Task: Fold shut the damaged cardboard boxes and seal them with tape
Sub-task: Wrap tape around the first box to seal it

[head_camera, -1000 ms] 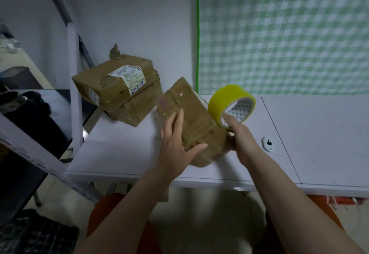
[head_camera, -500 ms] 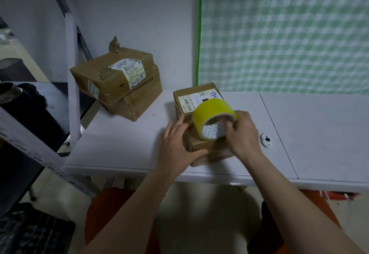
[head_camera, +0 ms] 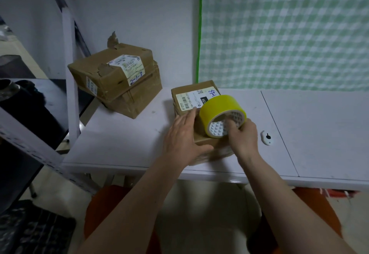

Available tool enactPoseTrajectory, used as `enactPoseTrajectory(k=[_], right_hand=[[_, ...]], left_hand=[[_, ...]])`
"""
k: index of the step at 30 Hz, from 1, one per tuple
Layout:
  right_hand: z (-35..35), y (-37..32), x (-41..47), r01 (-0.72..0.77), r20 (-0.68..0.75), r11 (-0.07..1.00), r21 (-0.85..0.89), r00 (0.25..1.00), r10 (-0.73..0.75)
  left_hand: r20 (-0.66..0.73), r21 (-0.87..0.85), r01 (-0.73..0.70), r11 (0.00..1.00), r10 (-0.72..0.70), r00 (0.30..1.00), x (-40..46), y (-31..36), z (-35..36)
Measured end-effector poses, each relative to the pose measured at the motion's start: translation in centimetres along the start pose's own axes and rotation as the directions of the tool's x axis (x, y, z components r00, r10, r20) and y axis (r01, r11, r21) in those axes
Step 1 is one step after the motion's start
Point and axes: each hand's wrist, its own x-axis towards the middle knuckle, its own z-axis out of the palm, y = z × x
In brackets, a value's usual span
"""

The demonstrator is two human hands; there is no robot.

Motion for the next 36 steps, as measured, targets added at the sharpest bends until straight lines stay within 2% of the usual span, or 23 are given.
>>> enactPoseTrajectory(k=[3, 5, 7, 9, 12, 14, 16, 18, 20, 22, 36], right_hand=[[-1.8, -0.3, 1.4, 0.087, -0.069, 0.992, -0.091, 0.993, -0.094], [-3.5, -0.6, 2.4, 0.098, -0.17, 0.994, -0.042, 0.98, -0.104], [-4.0, -0.6, 2.7, 0.057, -0.206, 0.997, 0.053, 0.978, -0.045], [-3.4, -0.2, 2.6, -0.039, -0.176, 0.976, 0.213, 0.981, 0.078], [-2.7, 0.2, 2.3, -0.227, -0.018, 0.835, 0.502, 0.962, 0.273], [-2.5, 0.5, 2.2, -0.289, 0.031, 0.783, 0.551, 0.944, 0.327], [-2.5, 0.7, 2.6, -0.218, -0.071, 0.872, 0.439, 0.959, 0.275], [-3.0, 0.5, 3.4, -0.06, -0.189, 0.958, 0.28, 0.975, 0.117], [-4.3, 0.2, 4.5, 0.057, -0.28, 0.981, 0.186, 0.96, -0.003], [-5.8, 0.2, 5.6, 0.089, -0.336, 0.989, 0.116, 0.941, -0.046], [-5.4, 3.7, 6.8, -0.04, -0.202, 0.997, 0.059, 0.978, 0.051]], left_hand=[[0.014, 0.025, -0.013, 1.0, 0.013, 1.0, -0.1, -0.3, -0.4], [0.022, 0.014, -0.019, 1.0, 0.019, 1.0, -0.3, -0.4, -0.5], [0.029, 0.027, -0.023, 0.999, 0.022, 0.999, -0.1, -0.3, -0.4], [0.024, 0.043, -0.009, 0.999, 0.008, 1.0, 0.0, 0.2, -0.4], [0.049, 0.082, 0.012, 0.997, -0.016, 0.999, 0.1, 1.3, -0.4], [0.044, 0.1, 0.026, 0.995, -0.03, 0.999, 0.1, 1.7, -0.4], [0.041, 0.116, 0.033, 0.993, -0.038, 0.998, 0.0, 2.0, -0.5], [0.051, 0.138, 0.025, 0.99, -0.032, 0.998, 0.1, 1.9, -0.6], [0.067, 0.161, 0.02, 0.987, -0.031, 0.997, 0.2, 1.9, -0.8], [0.073, 0.149, 0.029, 0.988, -0.04, 0.997, 0.2, 2.1, -0.9], [0.086, 0.185, 0.05, 0.981, -0.067, 0.994, 0.5, 2.6, -0.9]])
